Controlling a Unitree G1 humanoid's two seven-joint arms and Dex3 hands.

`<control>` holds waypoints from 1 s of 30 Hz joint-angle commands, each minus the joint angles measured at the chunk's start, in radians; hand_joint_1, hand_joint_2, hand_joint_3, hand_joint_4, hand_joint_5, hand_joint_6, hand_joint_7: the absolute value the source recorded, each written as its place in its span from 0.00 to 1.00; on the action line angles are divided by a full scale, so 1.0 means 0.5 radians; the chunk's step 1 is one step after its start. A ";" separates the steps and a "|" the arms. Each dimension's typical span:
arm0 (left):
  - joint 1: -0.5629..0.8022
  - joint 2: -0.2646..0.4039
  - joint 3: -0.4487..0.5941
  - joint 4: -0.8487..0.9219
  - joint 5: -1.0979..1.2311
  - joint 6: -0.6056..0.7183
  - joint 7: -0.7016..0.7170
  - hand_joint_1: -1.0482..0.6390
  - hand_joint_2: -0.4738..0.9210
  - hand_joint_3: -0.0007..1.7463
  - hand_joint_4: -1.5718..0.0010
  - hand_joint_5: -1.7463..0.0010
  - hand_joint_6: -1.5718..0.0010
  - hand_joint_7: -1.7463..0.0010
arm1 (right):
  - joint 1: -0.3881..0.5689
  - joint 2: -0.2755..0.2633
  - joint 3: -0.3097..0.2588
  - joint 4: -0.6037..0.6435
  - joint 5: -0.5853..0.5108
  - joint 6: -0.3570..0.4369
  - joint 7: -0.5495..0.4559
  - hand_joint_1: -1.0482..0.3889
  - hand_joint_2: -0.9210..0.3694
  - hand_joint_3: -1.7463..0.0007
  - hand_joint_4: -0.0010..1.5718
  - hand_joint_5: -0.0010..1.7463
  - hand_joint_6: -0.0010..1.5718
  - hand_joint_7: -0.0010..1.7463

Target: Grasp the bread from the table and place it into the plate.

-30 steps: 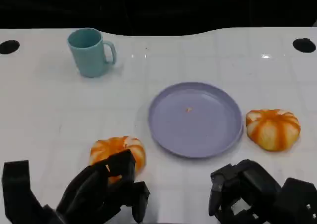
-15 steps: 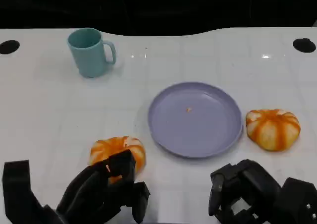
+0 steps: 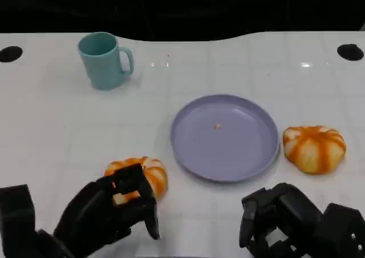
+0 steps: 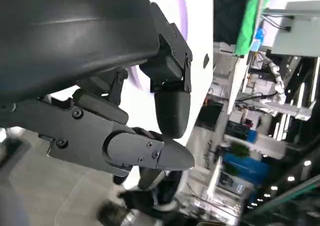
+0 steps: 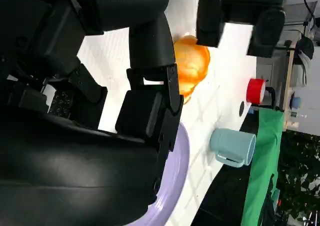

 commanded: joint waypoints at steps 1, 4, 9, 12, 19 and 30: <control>-0.084 0.172 0.002 -0.026 0.212 -0.274 0.012 0.20 1.00 0.18 0.67 0.21 0.65 0.60 | 0.014 -0.020 0.005 -0.018 -0.005 -0.006 -0.009 0.00 0.63 0.20 0.99 0.74 1.00 0.62; -0.104 0.262 -0.007 -0.097 0.340 -0.348 0.067 0.20 1.00 0.15 0.68 0.33 0.66 0.77 | 0.017 -0.020 0.006 -0.025 -0.002 -0.003 -0.007 0.00 0.63 0.20 0.99 0.74 1.00 0.62; -0.073 0.381 -0.009 -0.292 0.458 -0.336 0.136 0.22 1.00 0.09 0.71 0.52 0.68 0.94 | 0.011 -0.020 0.009 -0.012 -0.007 -0.010 -0.010 0.00 0.63 0.20 0.99 0.74 1.00 0.61; -0.045 0.461 -0.022 -0.411 0.621 -0.369 0.223 0.22 1.00 0.06 0.75 0.58 0.70 0.98 | 0.007 -0.019 0.012 -0.006 -0.011 -0.007 -0.014 0.00 0.62 0.20 0.99 0.74 1.00 0.61; -0.020 0.566 -0.058 -0.512 0.905 -0.468 0.391 0.24 1.00 0.03 0.79 0.63 0.73 1.00 | 0.006 -0.019 0.016 -0.007 -0.010 -0.006 -0.013 0.00 0.62 0.21 0.99 0.74 1.00 0.61; -0.049 0.771 -0.186 -0.816 2.059 -0.525 0.840 0.23 0.95 0.00 0.80 0.87 0.85 1.00 | -0.013 -0.015 0.019 0.014 0.007 -0.001 0.001 0.00 0.61 0.23 0.99 0.74 1.00 0.61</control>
